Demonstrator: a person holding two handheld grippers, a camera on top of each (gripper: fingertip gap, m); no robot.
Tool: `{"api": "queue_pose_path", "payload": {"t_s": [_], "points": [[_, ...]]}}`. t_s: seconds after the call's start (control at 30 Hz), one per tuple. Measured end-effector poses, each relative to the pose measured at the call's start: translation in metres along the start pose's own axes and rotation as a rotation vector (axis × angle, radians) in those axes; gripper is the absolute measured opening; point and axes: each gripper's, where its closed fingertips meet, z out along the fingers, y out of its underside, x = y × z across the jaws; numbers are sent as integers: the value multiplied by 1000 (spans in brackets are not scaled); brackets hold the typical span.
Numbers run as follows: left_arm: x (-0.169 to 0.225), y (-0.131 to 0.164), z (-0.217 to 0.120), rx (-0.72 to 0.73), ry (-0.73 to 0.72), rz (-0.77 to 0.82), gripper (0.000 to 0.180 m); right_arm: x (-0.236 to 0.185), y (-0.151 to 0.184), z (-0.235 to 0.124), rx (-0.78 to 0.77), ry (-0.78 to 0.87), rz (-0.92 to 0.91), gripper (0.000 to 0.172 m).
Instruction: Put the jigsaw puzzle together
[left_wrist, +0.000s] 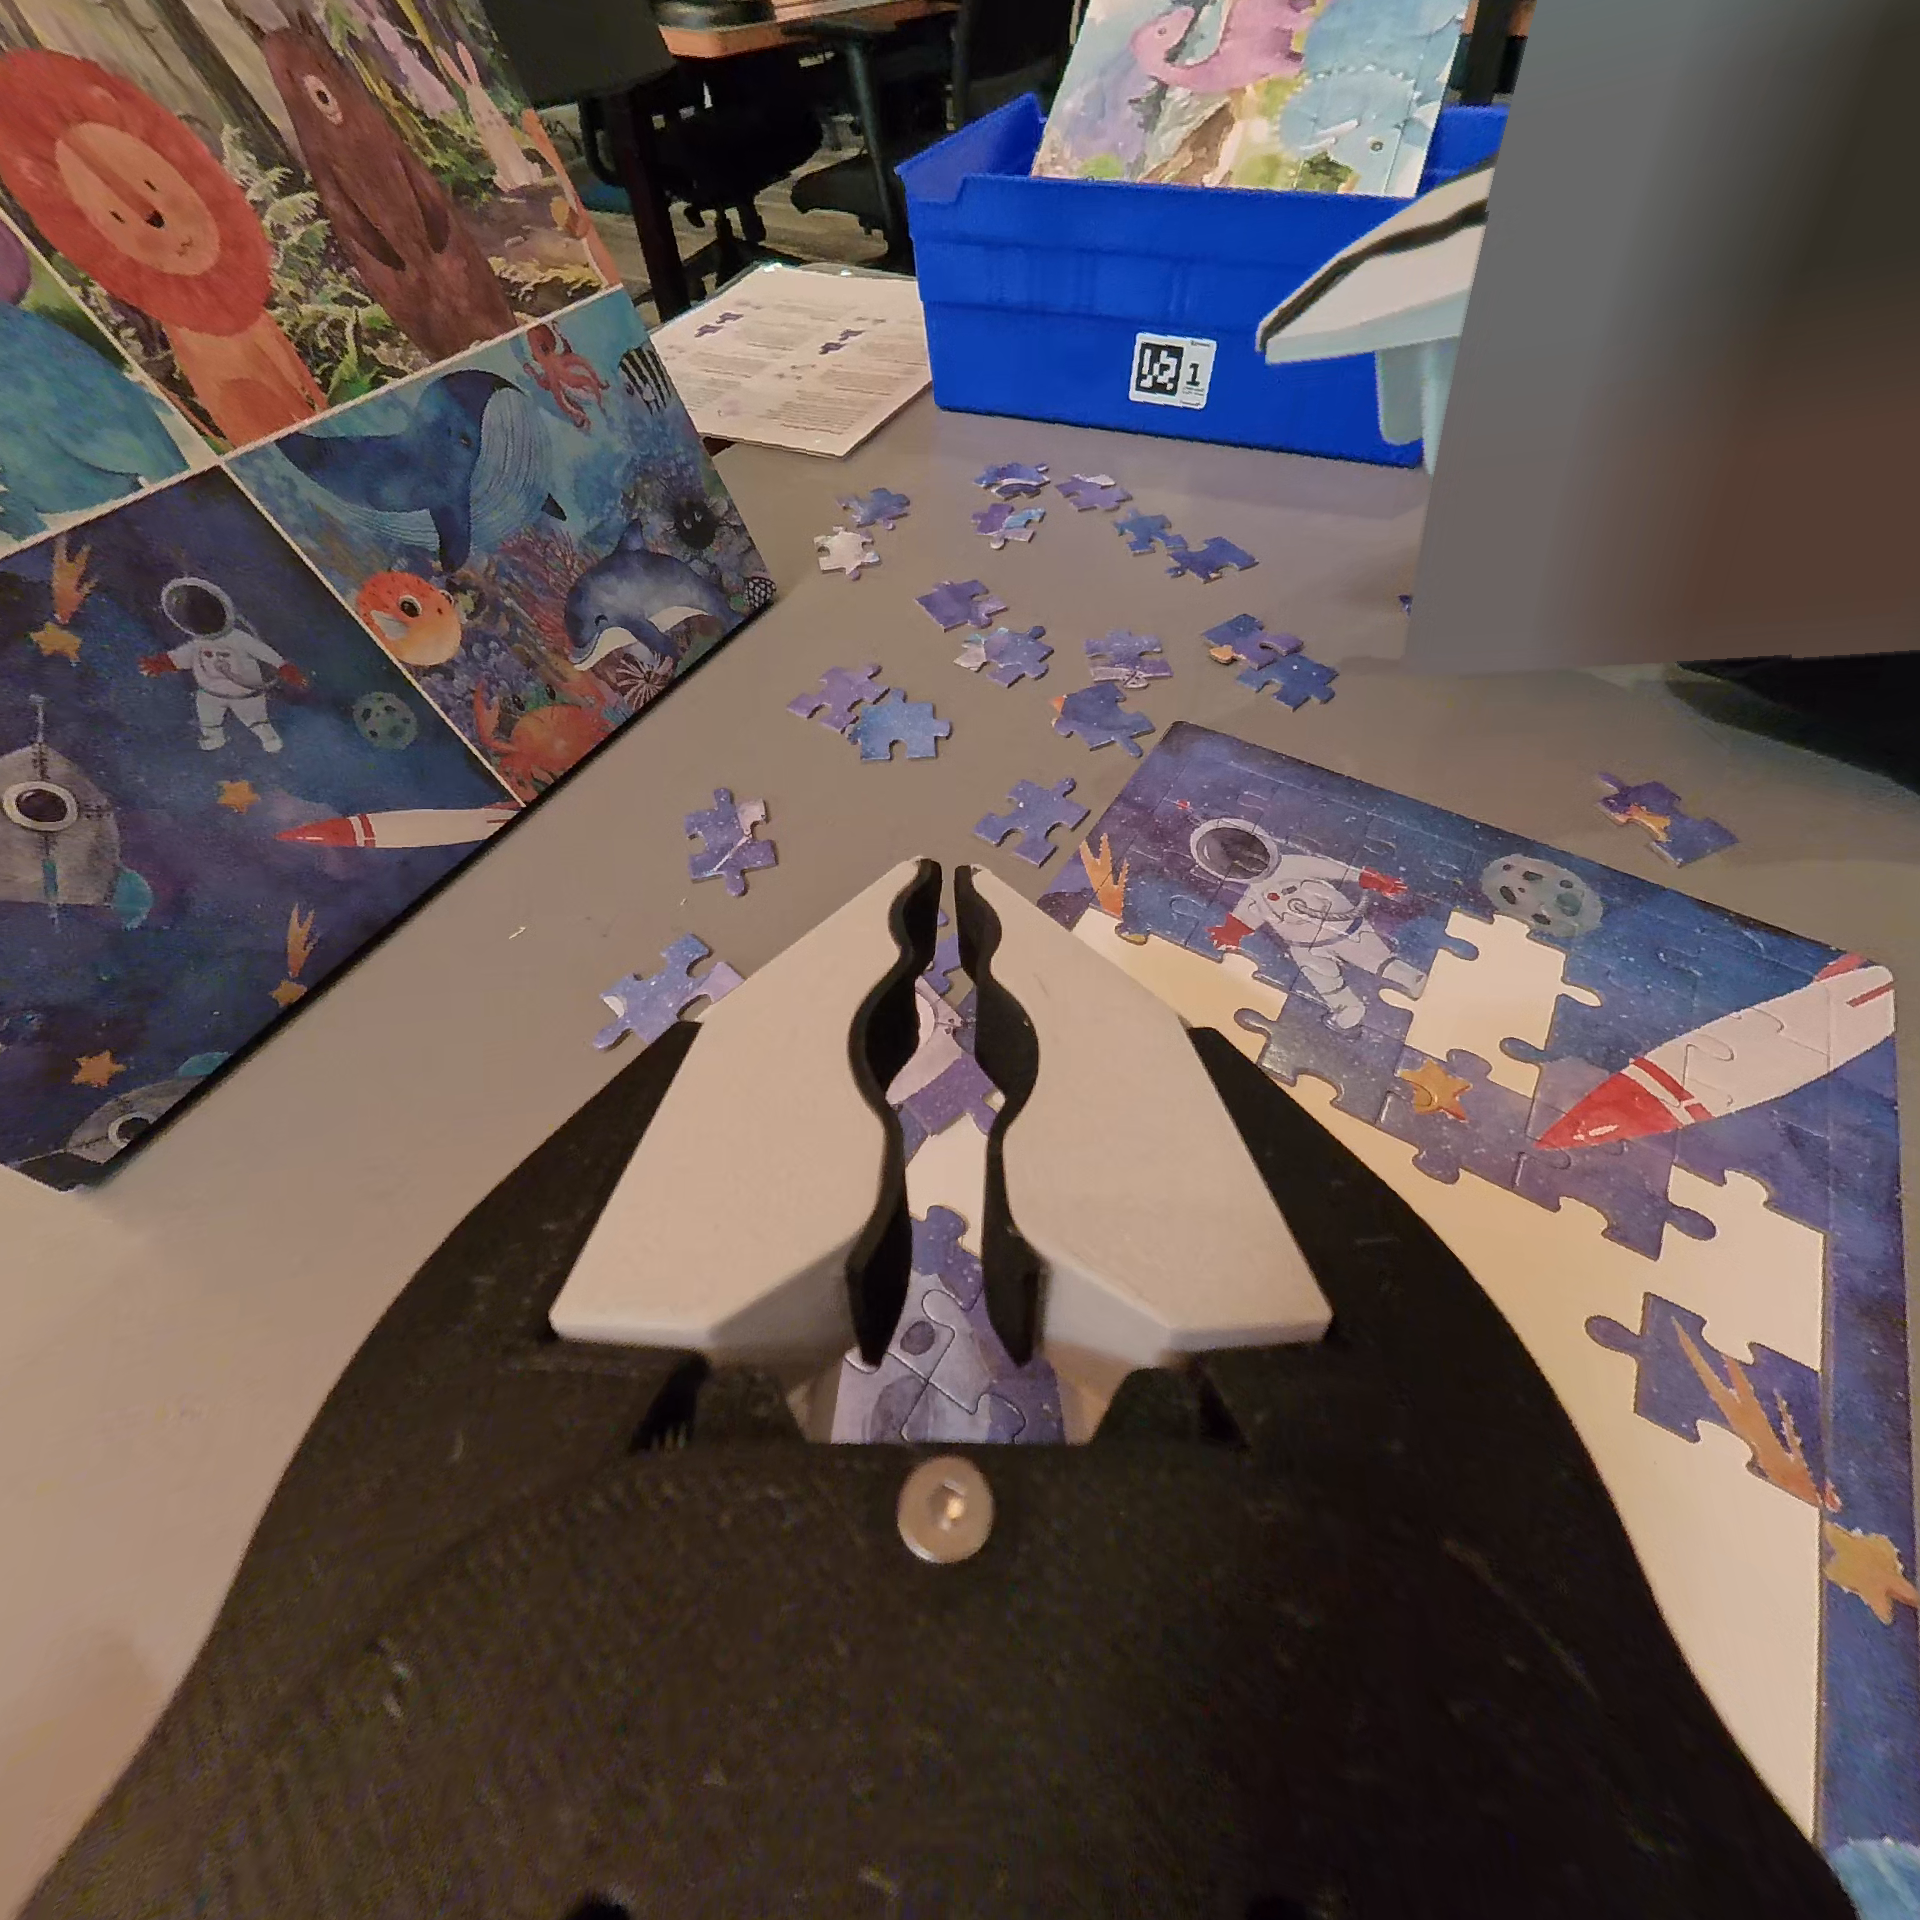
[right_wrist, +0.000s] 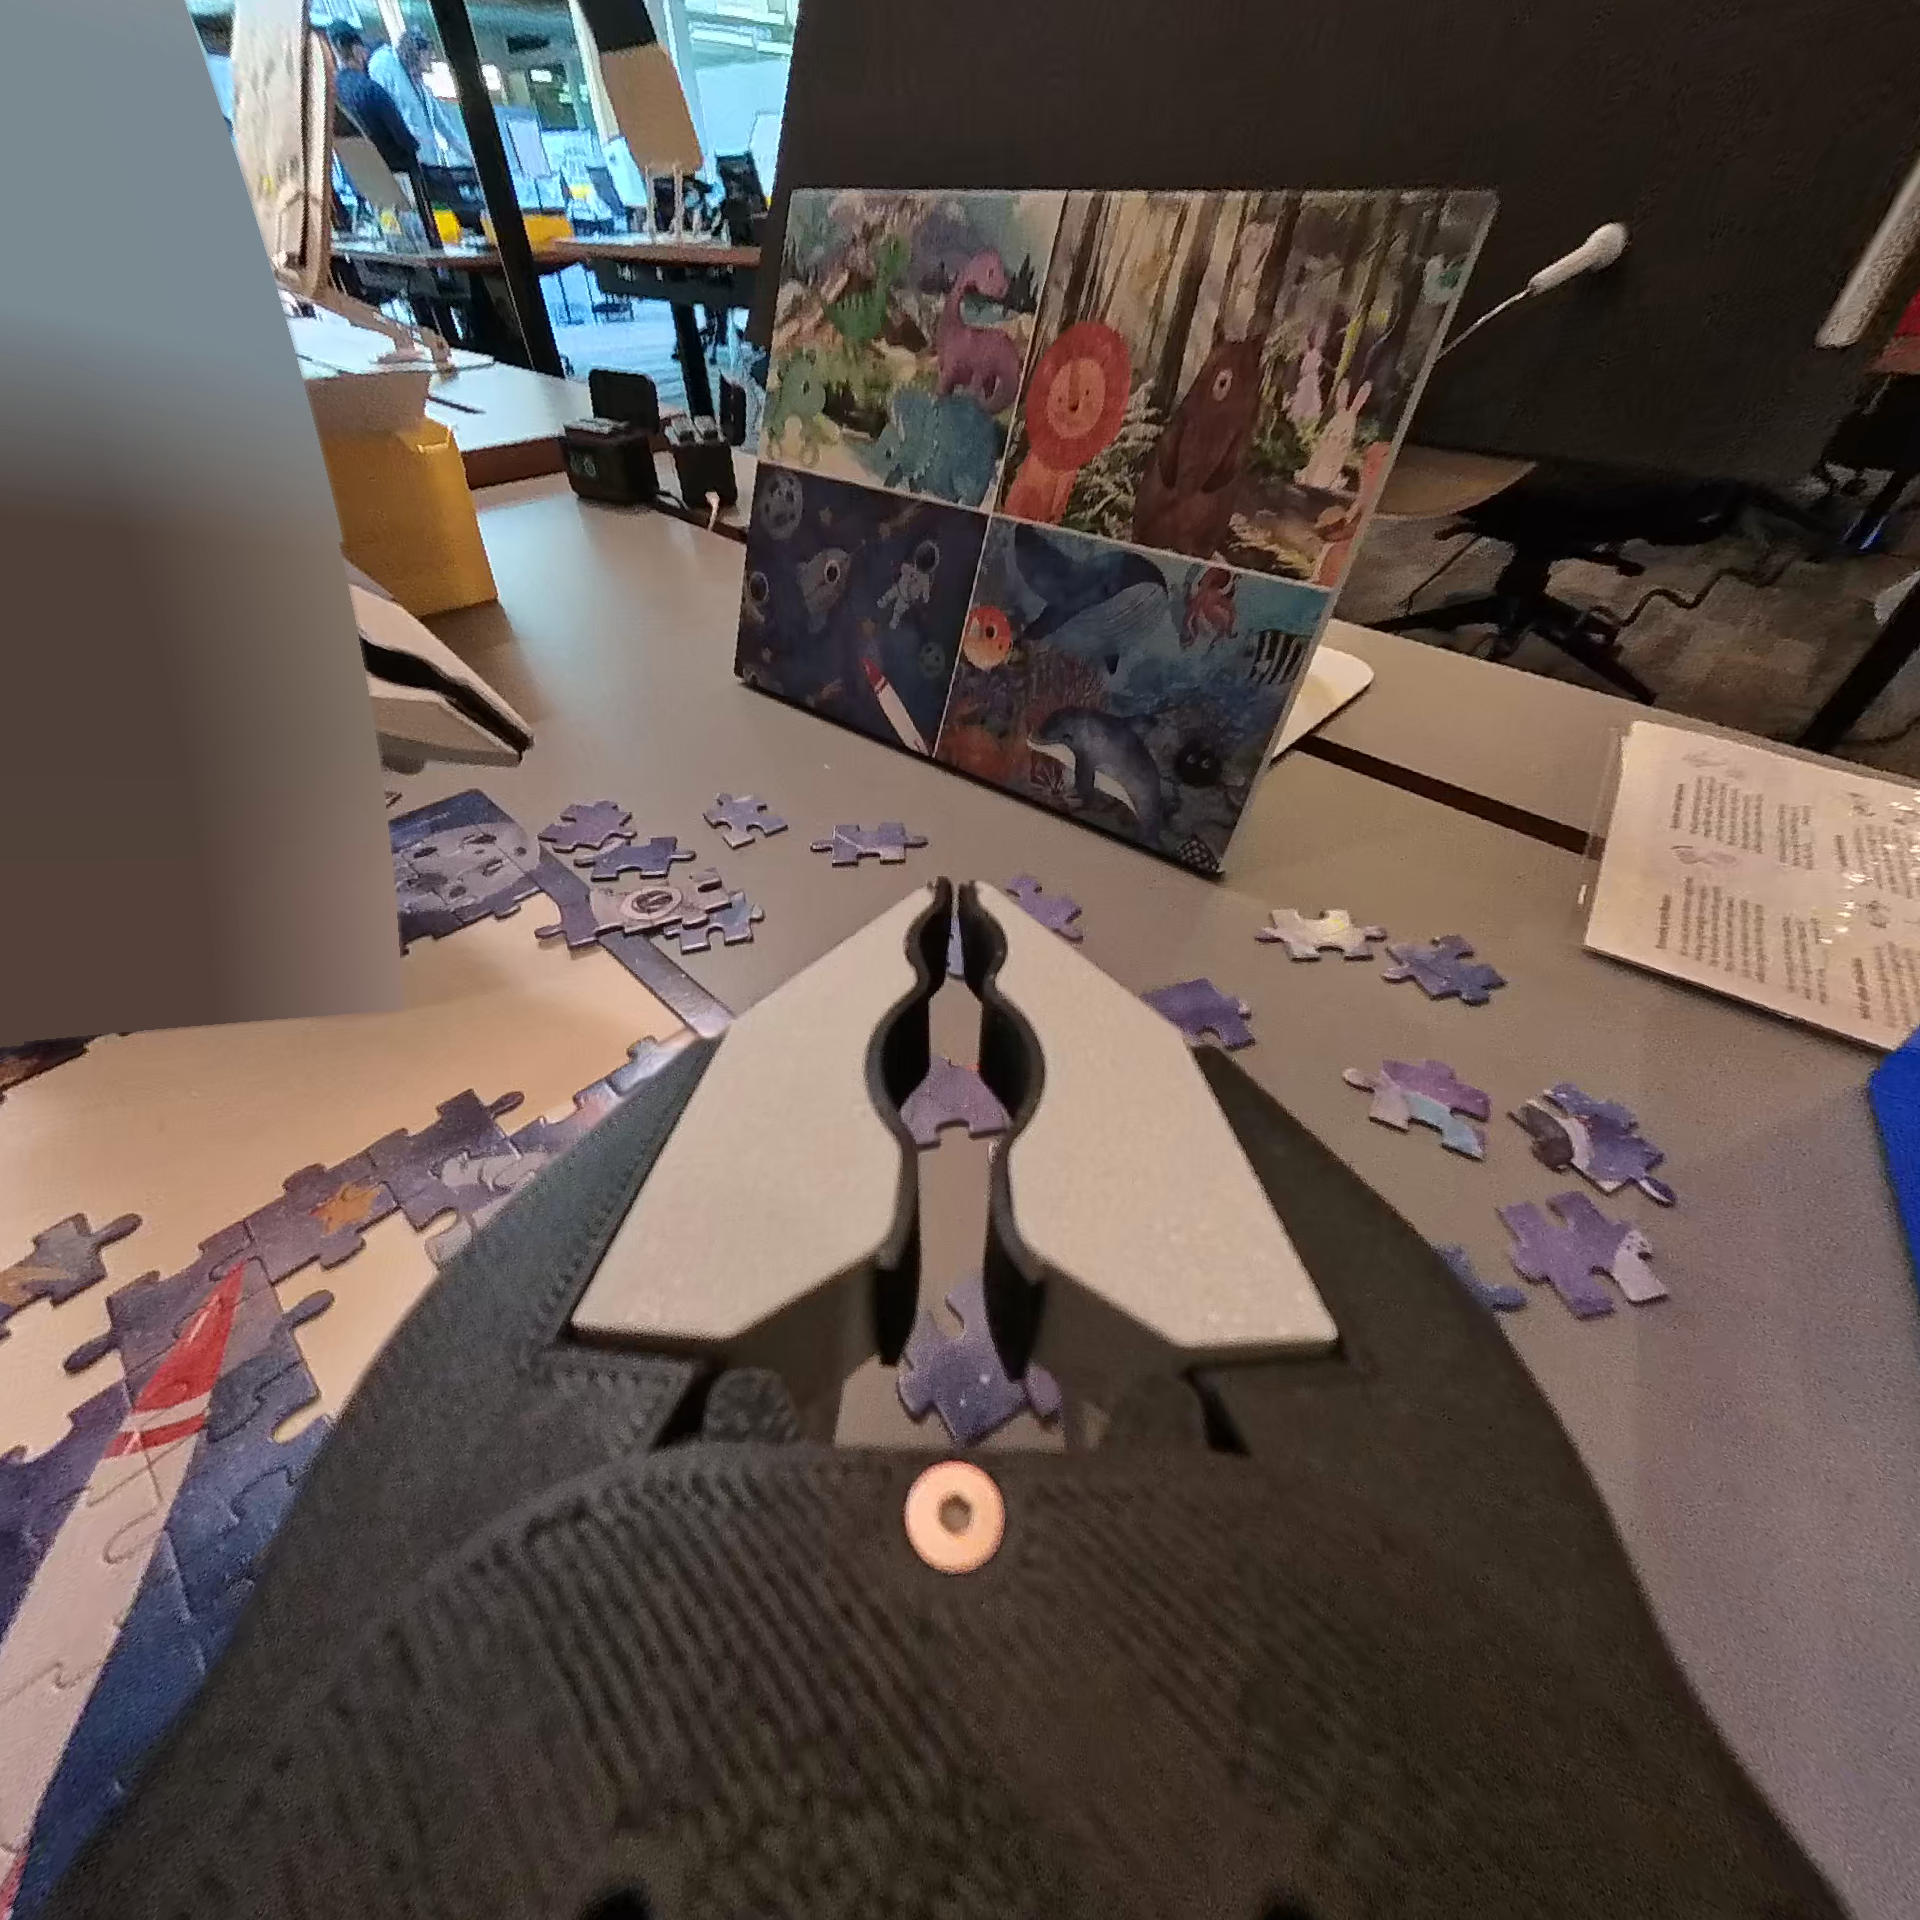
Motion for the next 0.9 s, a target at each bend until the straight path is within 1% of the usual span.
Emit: {"api": "queue_pose_path", "payload": {"t_s": [0.2,0.57,0.7,0.9], "points": [[0,0,0,1,0,2,2,9,-11,-9,74,17,37,0],[-1,-1,-1,7,-8,2,2,15,-17,-16,114,42,32,0],[-9,-3,-4,10,-49,8,1,16,-18,-17,124,36,46,2],[-28,-6,-13,27,-116,-39,0,14,-18,-16,123,27,51,3]]}}
